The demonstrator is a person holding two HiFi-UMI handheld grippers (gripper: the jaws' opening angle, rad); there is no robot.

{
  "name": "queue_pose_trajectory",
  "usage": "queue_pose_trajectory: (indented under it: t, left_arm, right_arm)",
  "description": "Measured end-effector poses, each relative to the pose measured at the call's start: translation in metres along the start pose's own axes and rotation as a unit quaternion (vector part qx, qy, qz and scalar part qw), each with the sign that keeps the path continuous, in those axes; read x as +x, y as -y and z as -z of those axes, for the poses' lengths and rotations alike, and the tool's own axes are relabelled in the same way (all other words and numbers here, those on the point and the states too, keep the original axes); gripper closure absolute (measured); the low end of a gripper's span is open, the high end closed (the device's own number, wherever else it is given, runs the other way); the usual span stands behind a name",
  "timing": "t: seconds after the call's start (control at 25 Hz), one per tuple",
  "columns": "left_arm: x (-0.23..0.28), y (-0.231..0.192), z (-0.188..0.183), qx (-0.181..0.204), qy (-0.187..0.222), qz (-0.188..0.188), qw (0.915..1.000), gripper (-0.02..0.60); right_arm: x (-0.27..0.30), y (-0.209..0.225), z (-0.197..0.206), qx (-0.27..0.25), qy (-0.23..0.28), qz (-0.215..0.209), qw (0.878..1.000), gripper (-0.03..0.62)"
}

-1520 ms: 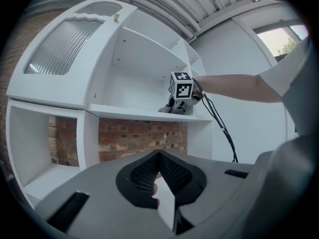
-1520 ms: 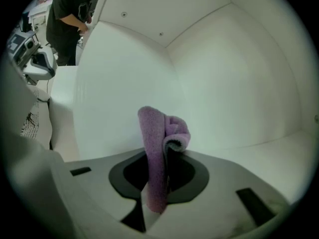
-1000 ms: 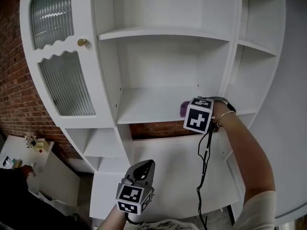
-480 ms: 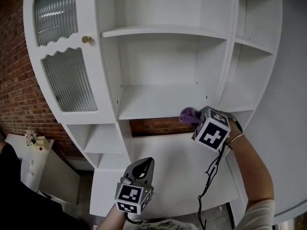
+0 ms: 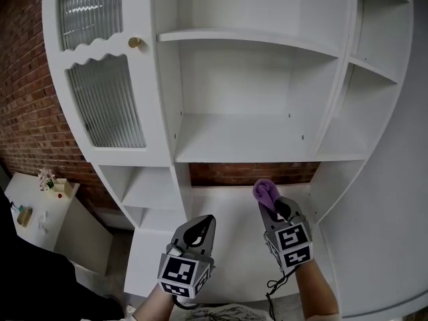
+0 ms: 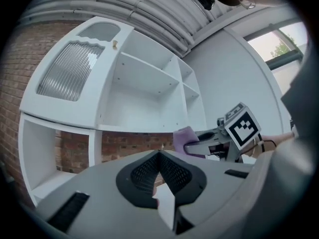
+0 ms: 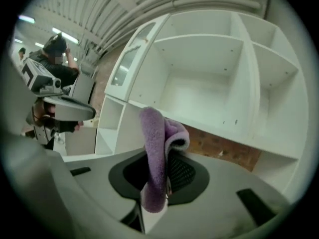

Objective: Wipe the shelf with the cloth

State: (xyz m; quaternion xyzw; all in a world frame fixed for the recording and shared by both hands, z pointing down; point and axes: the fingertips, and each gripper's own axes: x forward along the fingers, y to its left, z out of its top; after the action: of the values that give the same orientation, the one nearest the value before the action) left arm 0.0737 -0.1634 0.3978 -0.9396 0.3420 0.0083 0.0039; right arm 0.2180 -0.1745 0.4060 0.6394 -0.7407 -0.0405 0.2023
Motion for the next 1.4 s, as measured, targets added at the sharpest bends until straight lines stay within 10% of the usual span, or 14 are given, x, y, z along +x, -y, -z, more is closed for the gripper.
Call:
queue_pose_trajectory:
  t: [0.52,1.4]
  left_arm:
    - [-0.01,-0.013,0.031,-0.009,-0.001,-0.028,0.9996,0.569]
    - [-0.015,-0.011,0.04,0.016,-0.002,0.027,0.9995,0.568]
  right_arm:
    - [-0.035,-0.06,0.033,0.16,0.132,-0.047,0.977,0.522]
    - [-0.044,-0.073,0.032,0.089,0.164,-0.133,0.973,0.523]
